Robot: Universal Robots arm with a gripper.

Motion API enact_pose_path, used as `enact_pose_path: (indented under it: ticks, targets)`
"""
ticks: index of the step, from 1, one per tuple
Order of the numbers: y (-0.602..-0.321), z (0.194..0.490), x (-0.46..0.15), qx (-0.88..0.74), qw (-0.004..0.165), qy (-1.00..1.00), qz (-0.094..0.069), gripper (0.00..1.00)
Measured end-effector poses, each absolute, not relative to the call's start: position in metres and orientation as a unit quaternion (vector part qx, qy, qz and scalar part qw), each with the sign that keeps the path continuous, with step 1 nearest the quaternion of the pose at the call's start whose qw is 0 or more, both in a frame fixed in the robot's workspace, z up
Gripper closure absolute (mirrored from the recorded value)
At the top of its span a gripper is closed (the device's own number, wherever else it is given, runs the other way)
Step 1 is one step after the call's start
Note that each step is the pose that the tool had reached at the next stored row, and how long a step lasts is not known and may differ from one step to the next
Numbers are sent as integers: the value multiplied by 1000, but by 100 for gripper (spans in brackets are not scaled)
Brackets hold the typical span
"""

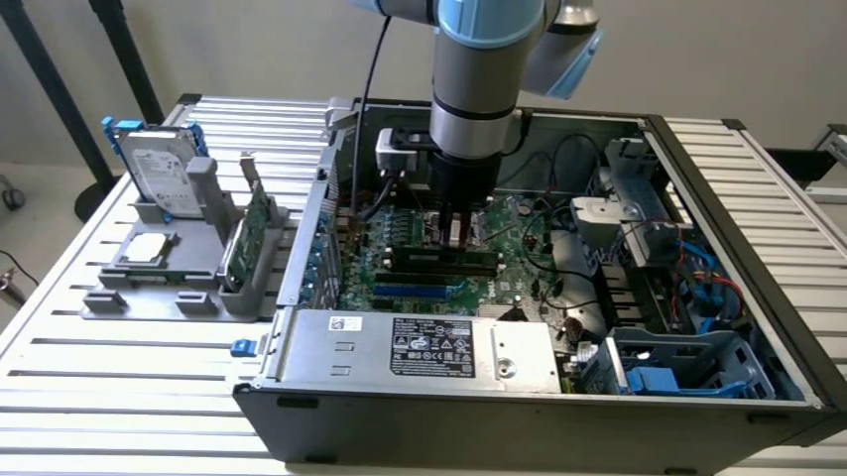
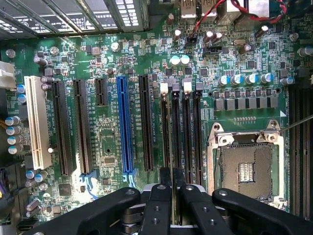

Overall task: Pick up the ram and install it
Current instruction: 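Insert the ram into the slot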

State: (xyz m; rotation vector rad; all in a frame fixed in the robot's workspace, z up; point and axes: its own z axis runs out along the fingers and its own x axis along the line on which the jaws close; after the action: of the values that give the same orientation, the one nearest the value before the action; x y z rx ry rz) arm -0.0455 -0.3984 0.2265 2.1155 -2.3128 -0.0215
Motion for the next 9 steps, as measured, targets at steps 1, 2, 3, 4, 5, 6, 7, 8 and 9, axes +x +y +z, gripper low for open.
enact_pose_path:
  ticks: [1,2,3,4,5,6,7,8,9]
  targets:
    - [-399,227,-46,675,4,-738,-7,86]
    - [-399,227,-46,675,4,-738,-7,86]
    - [-399,227,-45,675,4,-738,-7,86]
    - [-400,227,-45,675,4,-738,-7,86]
    - [-400,227,-45,675,4,-738,-7,86]
    - [-400,226,-45,675,3,-738,-7,86]
    - [-400,226,-45,675,3,-738,-6,86]
    - [-400,226,-45,675,3,-738,-6,86]
    - [-400,226,-45,675,3,-738,-6,86]
